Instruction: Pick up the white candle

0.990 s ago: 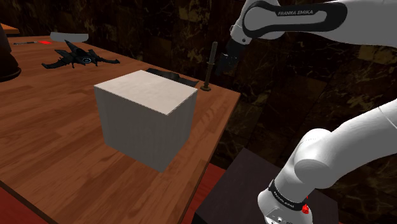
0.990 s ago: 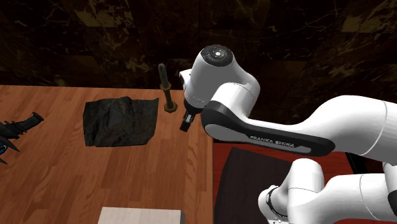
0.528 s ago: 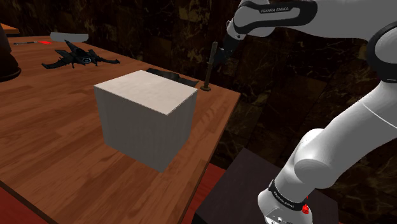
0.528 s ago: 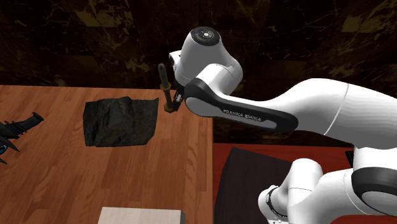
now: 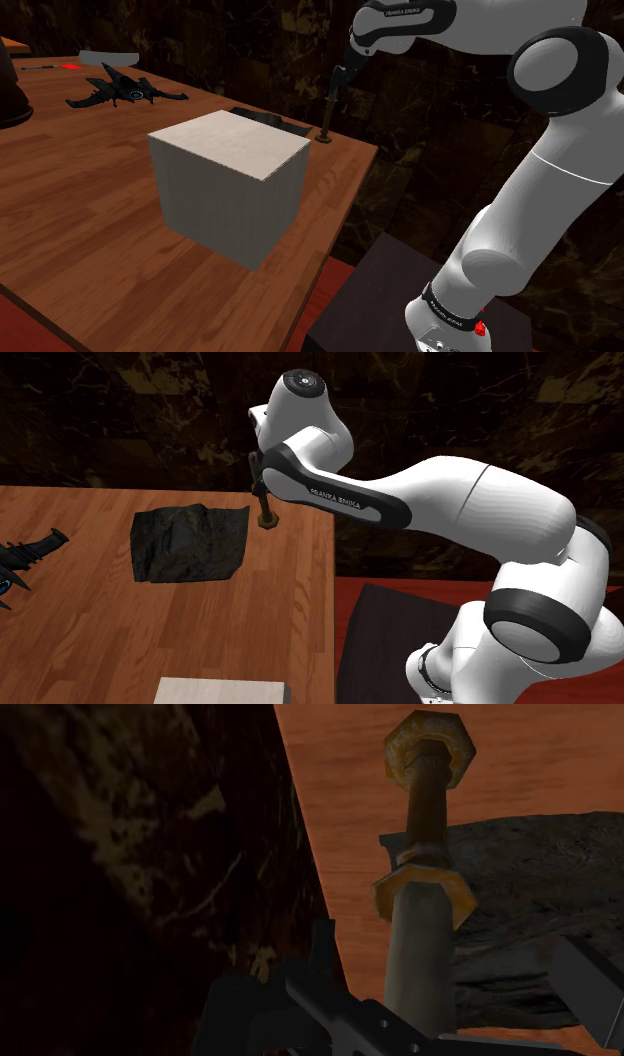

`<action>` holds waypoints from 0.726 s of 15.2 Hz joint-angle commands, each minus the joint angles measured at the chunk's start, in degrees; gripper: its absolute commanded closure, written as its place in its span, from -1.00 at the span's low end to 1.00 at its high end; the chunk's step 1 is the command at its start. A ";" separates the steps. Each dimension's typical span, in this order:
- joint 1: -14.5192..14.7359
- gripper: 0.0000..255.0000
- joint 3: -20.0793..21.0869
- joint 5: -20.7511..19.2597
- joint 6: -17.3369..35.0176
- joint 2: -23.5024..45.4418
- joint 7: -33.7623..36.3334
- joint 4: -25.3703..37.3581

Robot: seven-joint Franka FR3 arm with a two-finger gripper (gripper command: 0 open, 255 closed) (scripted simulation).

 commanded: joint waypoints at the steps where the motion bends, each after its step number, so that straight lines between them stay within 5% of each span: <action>1: -0.16 -1.00 -0.22 0.56 1.20 0.81 -0.91 -0.14; 8: -0.15 -1.00 -0.22 0.89 5.44 1.00 -1.33 -4.21; 9: -0.19 1.00 -0.25 0.91 5.36 0.99 -1.40 -4.14; 11: -0.20 1.00 -0.27 0.93 5.34 1.00 -1.44 -4.11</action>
